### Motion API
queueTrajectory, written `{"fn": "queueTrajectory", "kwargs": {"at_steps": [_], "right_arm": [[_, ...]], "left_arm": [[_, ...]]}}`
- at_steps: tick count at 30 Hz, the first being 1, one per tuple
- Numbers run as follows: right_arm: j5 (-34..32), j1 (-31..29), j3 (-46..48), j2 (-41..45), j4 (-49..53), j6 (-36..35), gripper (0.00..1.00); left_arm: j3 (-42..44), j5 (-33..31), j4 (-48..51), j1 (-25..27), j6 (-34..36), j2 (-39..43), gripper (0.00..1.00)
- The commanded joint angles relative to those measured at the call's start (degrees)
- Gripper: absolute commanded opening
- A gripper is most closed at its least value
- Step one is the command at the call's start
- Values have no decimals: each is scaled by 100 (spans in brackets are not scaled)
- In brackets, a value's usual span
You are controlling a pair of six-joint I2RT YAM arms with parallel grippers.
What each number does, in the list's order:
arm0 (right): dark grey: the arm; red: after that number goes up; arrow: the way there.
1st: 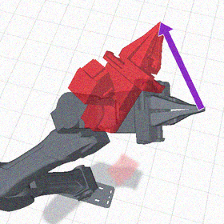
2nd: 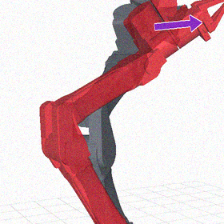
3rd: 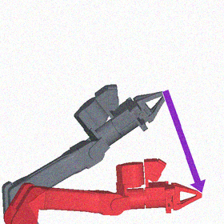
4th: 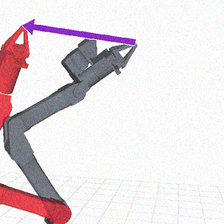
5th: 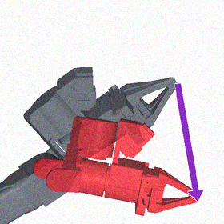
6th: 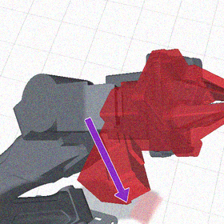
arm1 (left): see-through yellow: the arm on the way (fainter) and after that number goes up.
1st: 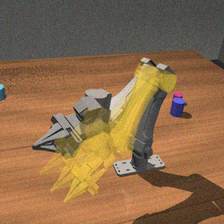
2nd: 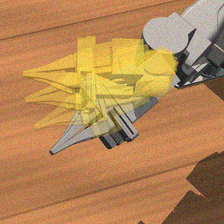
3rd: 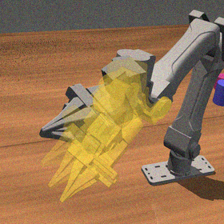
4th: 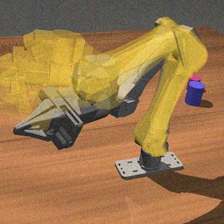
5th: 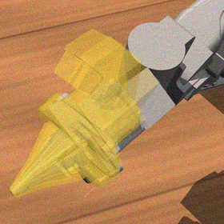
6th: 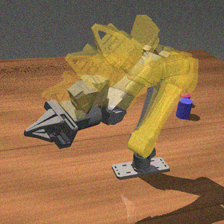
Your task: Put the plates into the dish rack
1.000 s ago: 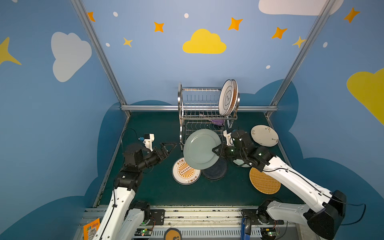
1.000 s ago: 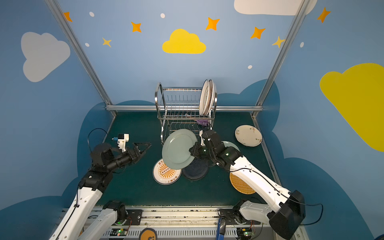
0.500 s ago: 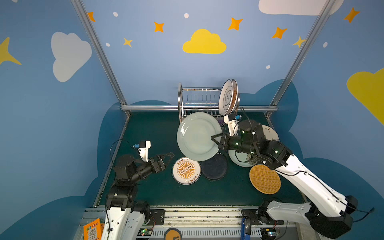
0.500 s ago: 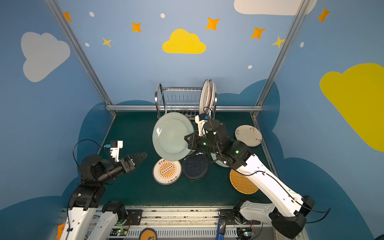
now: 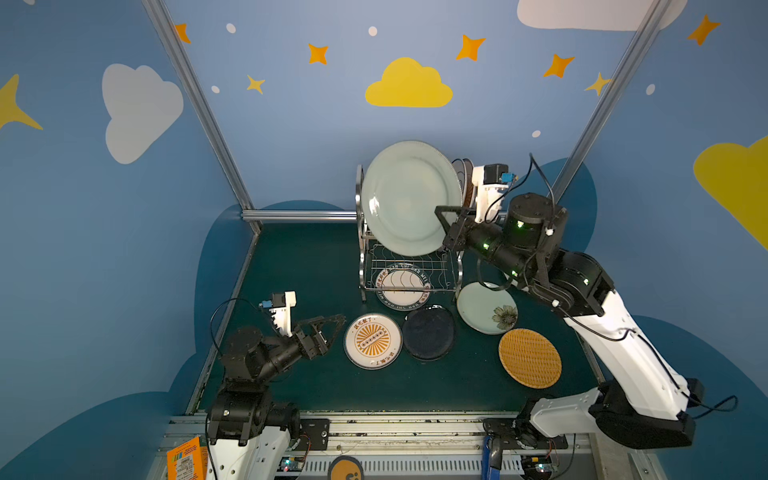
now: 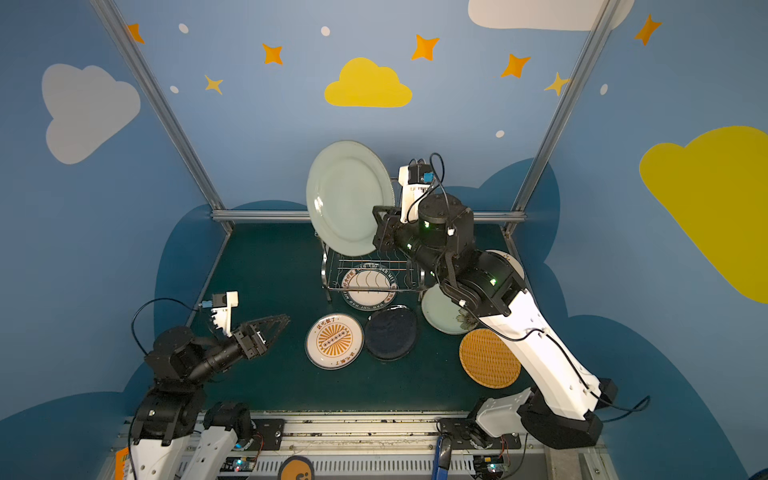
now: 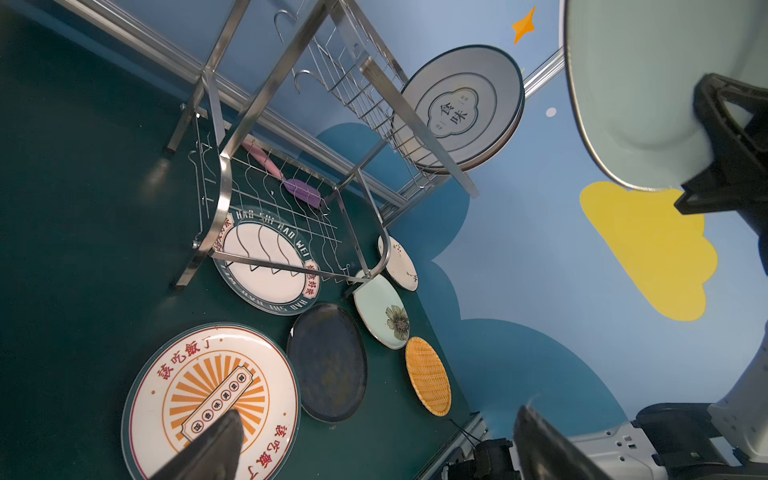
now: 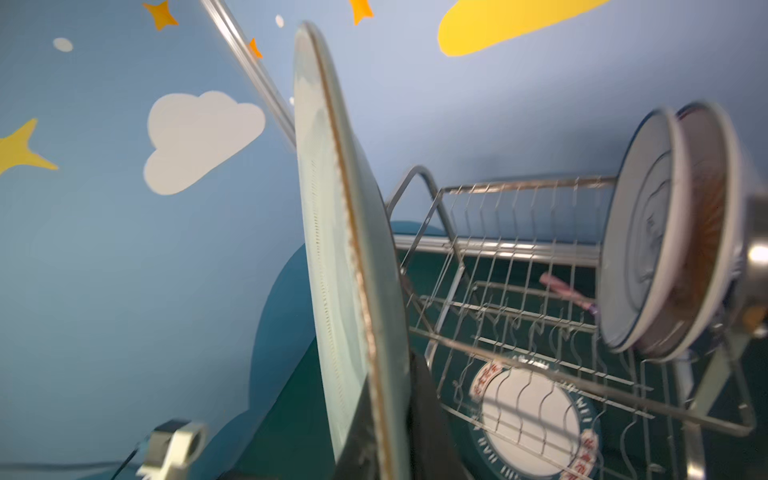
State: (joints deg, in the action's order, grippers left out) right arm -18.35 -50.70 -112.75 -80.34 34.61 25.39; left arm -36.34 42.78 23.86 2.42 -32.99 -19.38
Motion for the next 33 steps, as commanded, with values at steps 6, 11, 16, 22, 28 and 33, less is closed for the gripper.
{"fn": "queueTrajectory", "kwargs": {"at_steps": [6,11,16,22,28,33], "right_arm": [[-2571,16,-1024,-829,-1090,-1444,0],[-3577,44,-1411,-1397,-1614,-2402,0],[-4130,110,-1650,-1879,-2117,-3173,0],[-4528,226,-1797,-2251,-2328,-3385,0],[-4722,365,-2153,-2615,-1970,-3180,0],[-4710,437,-2228,-2758,-1708,-2922,0]], "left_arm": [[36,-38,-34,20,39,-8,100],[39,-42,-52,19,17,-10,100],[71,6,-109,14,-8,13,100],[85,37,-149,-39,-31,17,100],[83,79,-163,-70,-40,-32,100],[101,129,-204,-128,-67,-35,100]]}}
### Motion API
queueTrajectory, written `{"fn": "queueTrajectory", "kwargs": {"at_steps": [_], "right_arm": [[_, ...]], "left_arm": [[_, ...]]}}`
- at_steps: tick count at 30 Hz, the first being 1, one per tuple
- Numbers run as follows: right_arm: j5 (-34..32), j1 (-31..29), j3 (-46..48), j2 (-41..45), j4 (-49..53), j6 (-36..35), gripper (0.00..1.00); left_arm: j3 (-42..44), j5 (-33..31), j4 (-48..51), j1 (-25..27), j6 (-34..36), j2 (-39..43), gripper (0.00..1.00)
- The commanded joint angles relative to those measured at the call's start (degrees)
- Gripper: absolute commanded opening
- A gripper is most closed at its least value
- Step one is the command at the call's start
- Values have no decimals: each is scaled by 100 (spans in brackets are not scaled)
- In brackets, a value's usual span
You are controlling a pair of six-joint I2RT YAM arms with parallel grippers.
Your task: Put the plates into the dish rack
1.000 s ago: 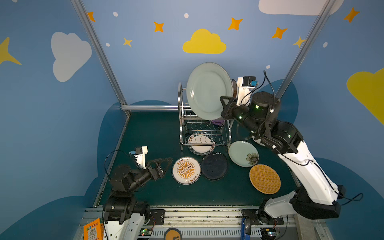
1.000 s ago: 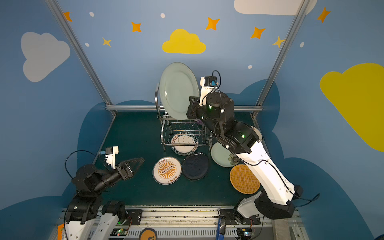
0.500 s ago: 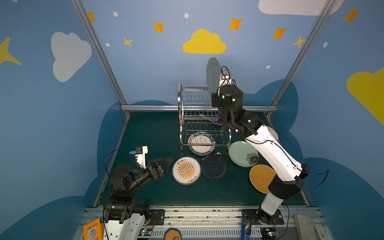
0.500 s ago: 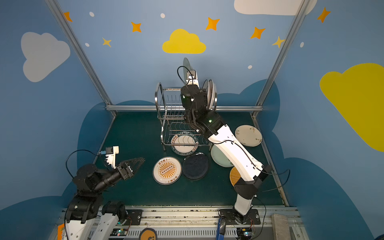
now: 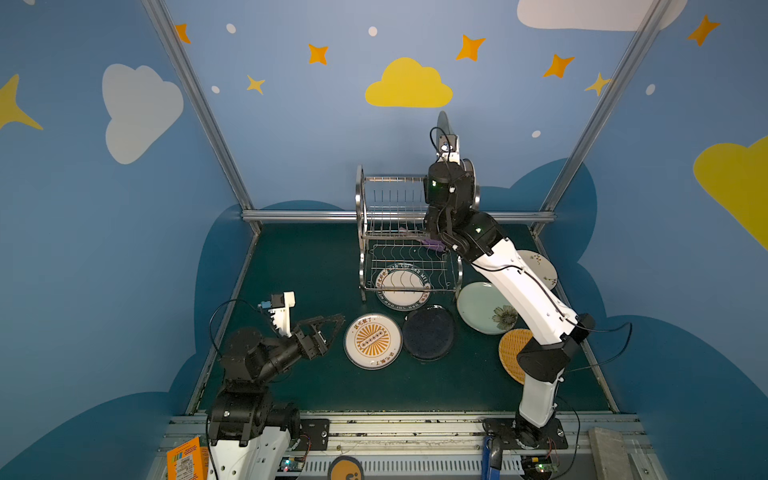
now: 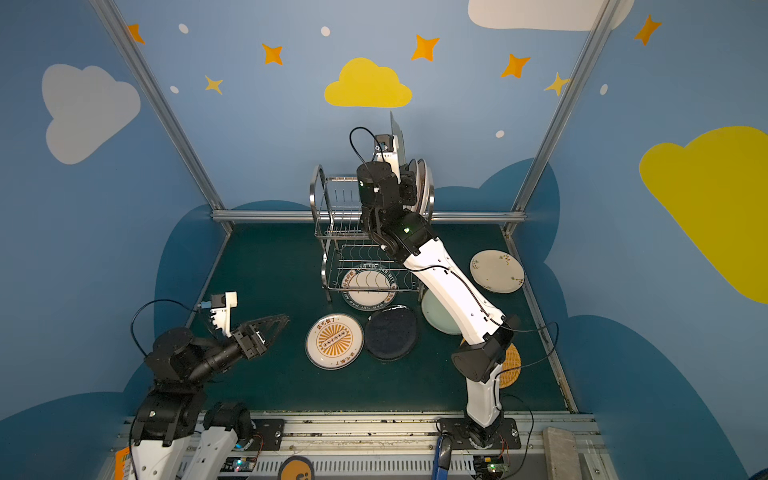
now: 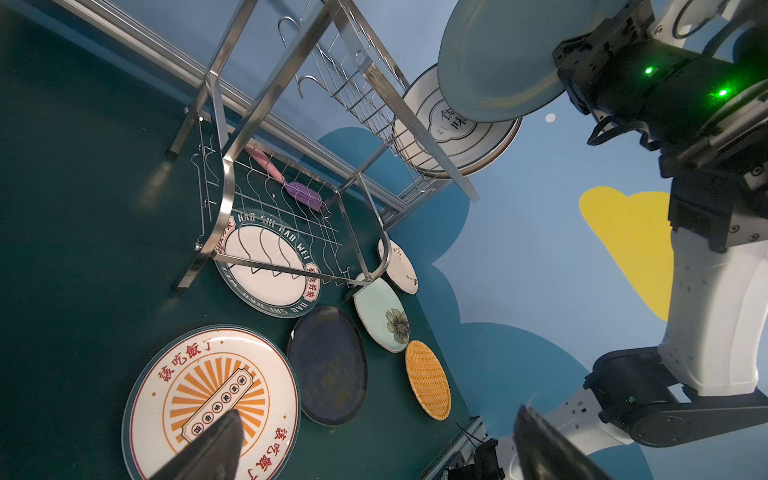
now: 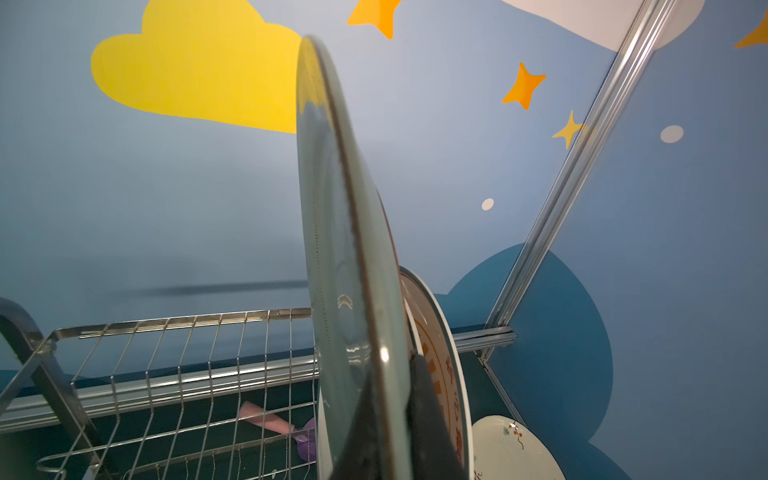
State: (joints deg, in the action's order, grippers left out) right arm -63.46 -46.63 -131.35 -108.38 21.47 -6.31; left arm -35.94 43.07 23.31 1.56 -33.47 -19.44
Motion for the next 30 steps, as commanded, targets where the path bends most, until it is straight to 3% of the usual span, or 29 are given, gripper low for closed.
{"fn": "queueTrajectory", "kwargs": {"at_steps": [1,15,30], "right_arm": [[-161,59,-421,16,-212,395,0],[202,238,-780,-336,887,1392,0],[343,278,-878,-474,1555,2007,0]], "left_arm": [[68,114,-164,-71,-27,-25,100],[101,230,-249,-208,-78,-86,100],[114,367,-336,-375,-133,-139,100]]}}
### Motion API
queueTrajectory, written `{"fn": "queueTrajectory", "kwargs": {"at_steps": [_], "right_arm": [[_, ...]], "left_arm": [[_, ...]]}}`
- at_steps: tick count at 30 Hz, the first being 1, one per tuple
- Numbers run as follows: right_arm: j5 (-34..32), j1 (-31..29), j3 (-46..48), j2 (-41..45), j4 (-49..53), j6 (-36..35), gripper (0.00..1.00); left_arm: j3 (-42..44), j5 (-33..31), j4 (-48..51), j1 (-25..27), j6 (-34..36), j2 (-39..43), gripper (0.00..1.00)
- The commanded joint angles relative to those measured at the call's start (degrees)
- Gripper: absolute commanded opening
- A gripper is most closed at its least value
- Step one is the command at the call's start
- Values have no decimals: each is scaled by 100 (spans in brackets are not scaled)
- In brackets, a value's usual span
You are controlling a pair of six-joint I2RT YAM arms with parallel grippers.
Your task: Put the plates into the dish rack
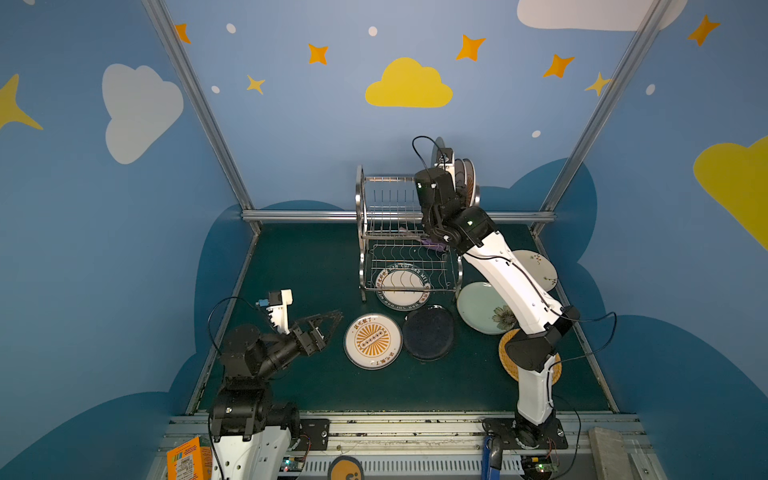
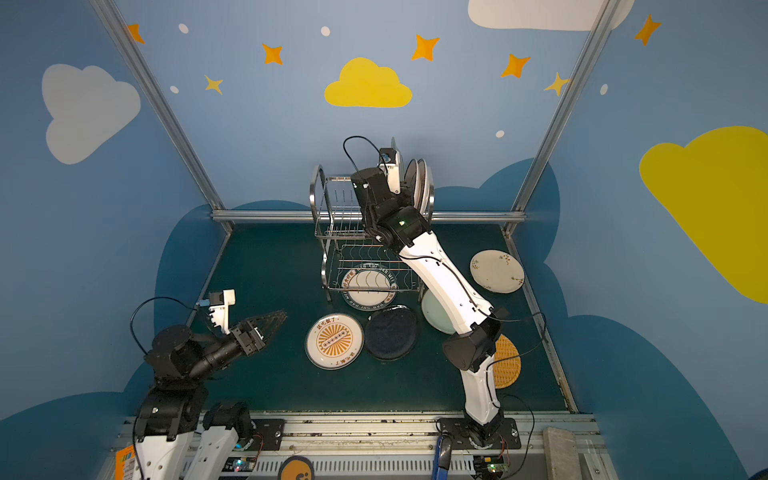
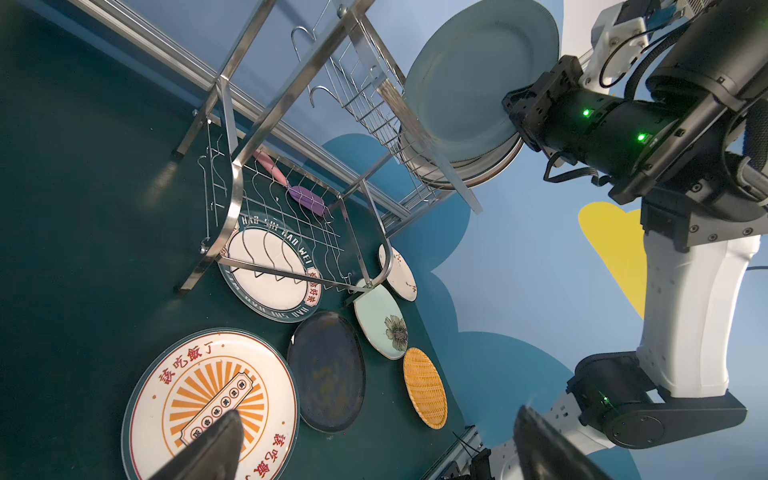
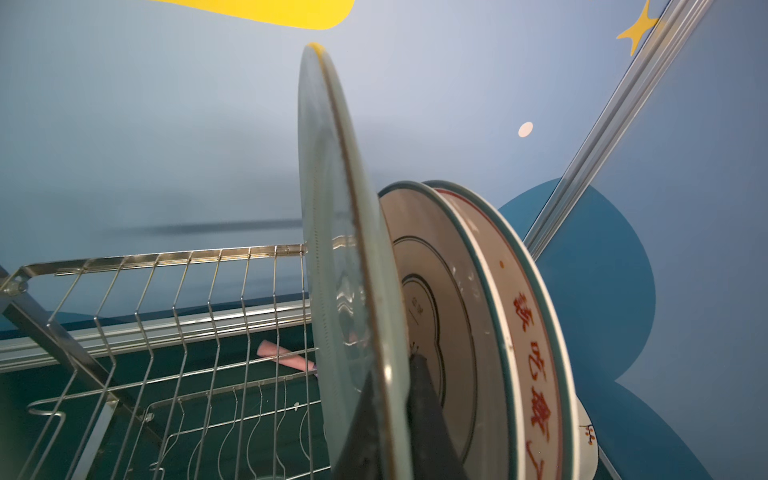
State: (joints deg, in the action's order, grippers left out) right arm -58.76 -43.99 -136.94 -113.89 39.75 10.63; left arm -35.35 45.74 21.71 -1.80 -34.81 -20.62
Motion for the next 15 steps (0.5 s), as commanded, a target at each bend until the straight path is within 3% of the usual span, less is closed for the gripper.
{"fn": "queueTrajectory", "kwargs": {"at_steps": [1,15], "right_arm": [[-122,5,-320,85,-214,374,0],[-172,-106,-331,-11,211,722,0]], "left_arm": [[64,102,-186,-39,-1,-28,100],[64,101,-180,-60,-16,-26,100]]}}
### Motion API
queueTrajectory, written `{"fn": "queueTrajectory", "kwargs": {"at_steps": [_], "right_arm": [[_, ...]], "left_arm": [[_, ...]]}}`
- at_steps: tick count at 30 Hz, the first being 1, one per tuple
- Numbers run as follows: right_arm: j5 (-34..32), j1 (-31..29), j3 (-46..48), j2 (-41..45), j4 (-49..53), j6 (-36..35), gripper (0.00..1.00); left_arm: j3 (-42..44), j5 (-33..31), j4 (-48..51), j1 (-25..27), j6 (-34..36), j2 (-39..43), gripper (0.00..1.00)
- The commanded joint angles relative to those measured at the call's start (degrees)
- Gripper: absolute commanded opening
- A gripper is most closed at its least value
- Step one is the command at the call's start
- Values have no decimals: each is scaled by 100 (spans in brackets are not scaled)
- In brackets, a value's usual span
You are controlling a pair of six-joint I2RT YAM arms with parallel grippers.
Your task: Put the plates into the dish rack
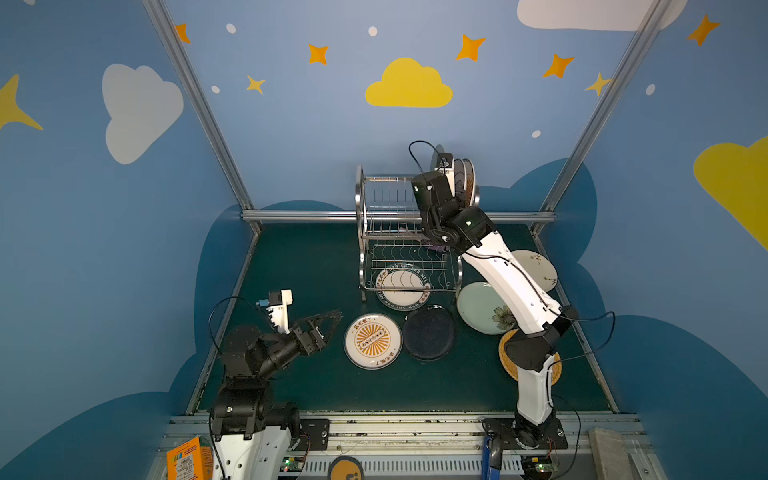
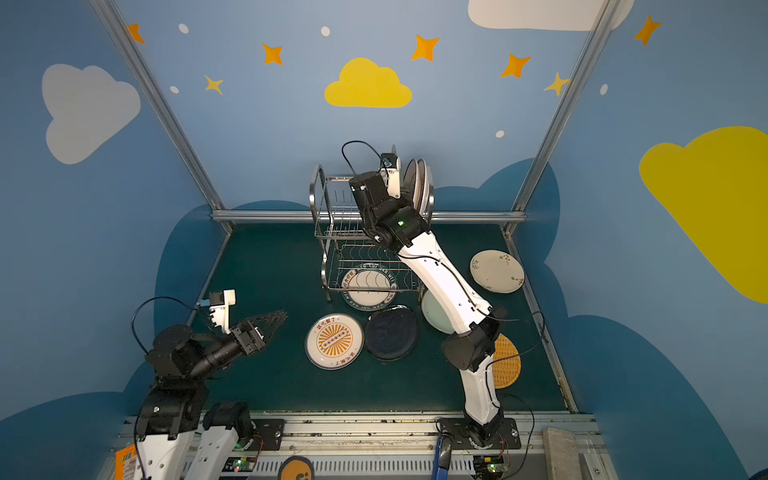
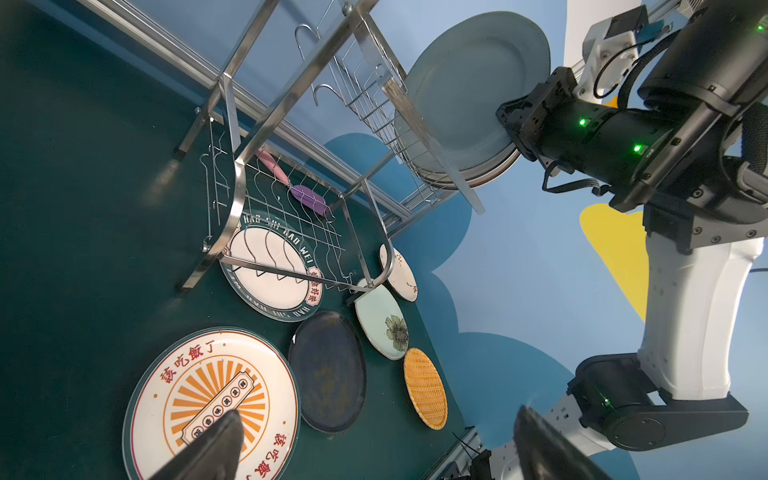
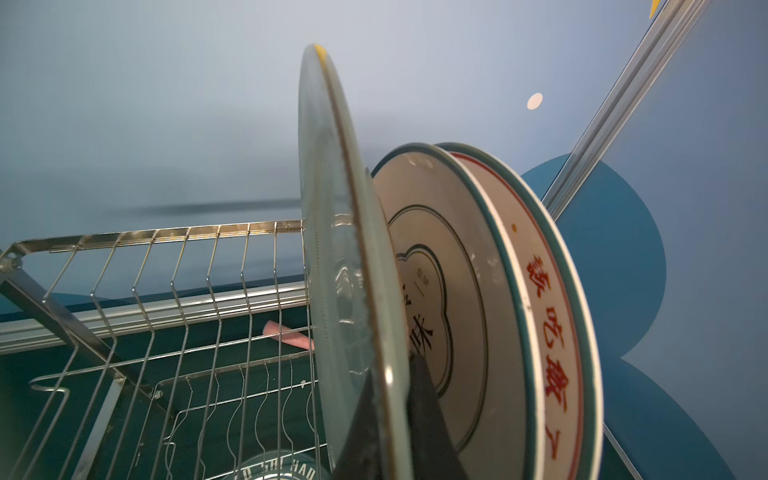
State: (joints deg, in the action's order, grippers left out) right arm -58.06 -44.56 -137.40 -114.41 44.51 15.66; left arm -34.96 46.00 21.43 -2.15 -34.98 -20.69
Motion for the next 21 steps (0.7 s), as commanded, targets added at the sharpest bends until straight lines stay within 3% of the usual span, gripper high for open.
{"fn": "queueTrajectory", "kwargs": {"at_steps": [1,11,21], "right_arm": [[-249,-61,-284,44,-243,240,0],[-289,-131,-175,141,117,499,0],[-33,-116,566,581,-188,276,0]], "left_arm": [[23,69,-149,-27,6,-15,100],[30,94,-150,-77,3,-45,100],[25,85,-151,-99,7,-31,100]]}}
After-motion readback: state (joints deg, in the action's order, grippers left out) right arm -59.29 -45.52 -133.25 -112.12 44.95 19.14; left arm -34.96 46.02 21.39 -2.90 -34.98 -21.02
